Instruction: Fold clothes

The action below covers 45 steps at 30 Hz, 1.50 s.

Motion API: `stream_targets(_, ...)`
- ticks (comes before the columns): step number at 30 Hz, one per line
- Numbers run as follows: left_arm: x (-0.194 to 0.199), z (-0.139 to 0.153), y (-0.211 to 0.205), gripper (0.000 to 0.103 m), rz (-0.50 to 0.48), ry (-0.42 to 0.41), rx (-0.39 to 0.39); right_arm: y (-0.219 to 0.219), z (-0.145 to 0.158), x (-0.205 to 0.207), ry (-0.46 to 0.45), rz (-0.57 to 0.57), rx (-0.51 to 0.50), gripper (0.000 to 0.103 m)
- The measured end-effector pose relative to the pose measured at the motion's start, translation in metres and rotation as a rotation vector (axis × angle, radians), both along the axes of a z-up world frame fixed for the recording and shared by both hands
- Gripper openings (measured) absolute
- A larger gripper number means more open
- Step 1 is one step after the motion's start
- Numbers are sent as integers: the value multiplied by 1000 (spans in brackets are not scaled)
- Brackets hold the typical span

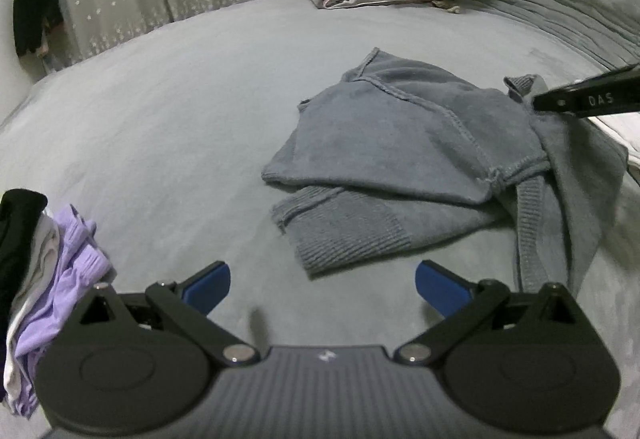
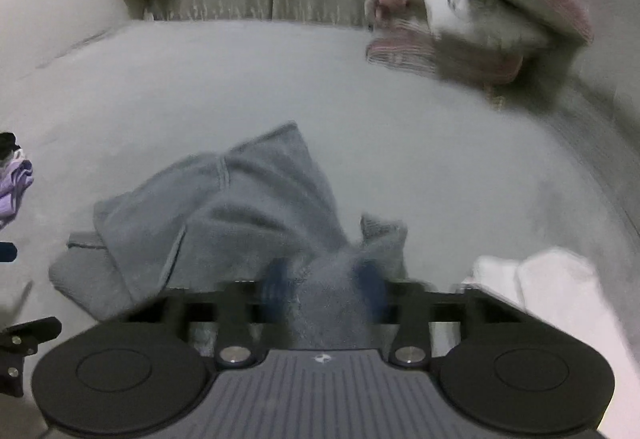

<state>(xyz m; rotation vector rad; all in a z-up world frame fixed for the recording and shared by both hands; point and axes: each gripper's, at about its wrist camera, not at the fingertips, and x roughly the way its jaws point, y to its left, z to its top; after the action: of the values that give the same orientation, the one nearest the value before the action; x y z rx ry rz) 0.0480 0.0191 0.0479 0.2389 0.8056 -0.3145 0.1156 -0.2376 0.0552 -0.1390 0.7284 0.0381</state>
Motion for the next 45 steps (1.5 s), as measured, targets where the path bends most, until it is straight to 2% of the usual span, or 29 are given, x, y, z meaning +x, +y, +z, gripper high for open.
stream_targets(3,2,0,4,103,18,10,-9,-10,13,-12,-94,-44,-1,7)
stream_targets(7,2,1,7,103,31,10,-21,-25,58,-44,-404,-155,-5,7)
stream_targets(8,1,1,7,103,28,10,-24,-28,66,-52,-457,-175,-2,7)
stream_targets(12,2,1,4,103,21,8,-27,-44,71,-66,-469,-170,83,7)
stream_targets(14,3,0,2,103,21,11,-28,-53,70,-72,-491,-203,142,7)
stream_targets(17,4,-1,-1,103,19,20,-34,-71,79,-89,-607,-279,255,7)
stream_targets(19,4,-3,-2,103,17,21,-36,-74,85,-89,-635,-317,256,7)
stream_targets(22,4,-3,-3,103,20,15,-34,-80,81,-79,-623,-391,215,7)
stream_targets(23,3,-3,-3,103,21,13,-34,-84,82,-82,-646,-417,233,4)
stream_targets(26,1,-3,-6,103,-6,2,-37,-90,90,-91,-744,-446,275,4)
stream_targets(28,1,-3,-10,103,-17,-4,-29,-84,95,-86,-698,-382,221,5)
stream_targets(30,1,-4,-12,103,-19,-1,-20,-73,84,-67,-559,-301,160,5)
stream_targets(31,2,-4,-13,103,-17,0,-19,-69,74,-57,-483,-279,142,10)
stream_targets(33,3,-4,-13,103,-12,-2,-19,-63,59,-40,-358,-251,132,25)
stream_targets(35,3,-4,-13,103,-8,-8,-20,-63,50,-32,-288,-234,159,50)
stream_targets(36,3,-3,-13,103,-7,-11,-20,-63,46,-27,-253,-225,173,57)
stream_targets(37,3,-3,-13,103,-5,-15,-21,-61,44,-25,-231,-211,170,70)
stream_targets(38,2,-3,-12,103,-4,-18,-19,-58,43,-23,-215,-194,158,77)
stream_targets(45,4,-4,-13,103,-3,-22,-8,-15,14,-14,-85,18,-2,78)
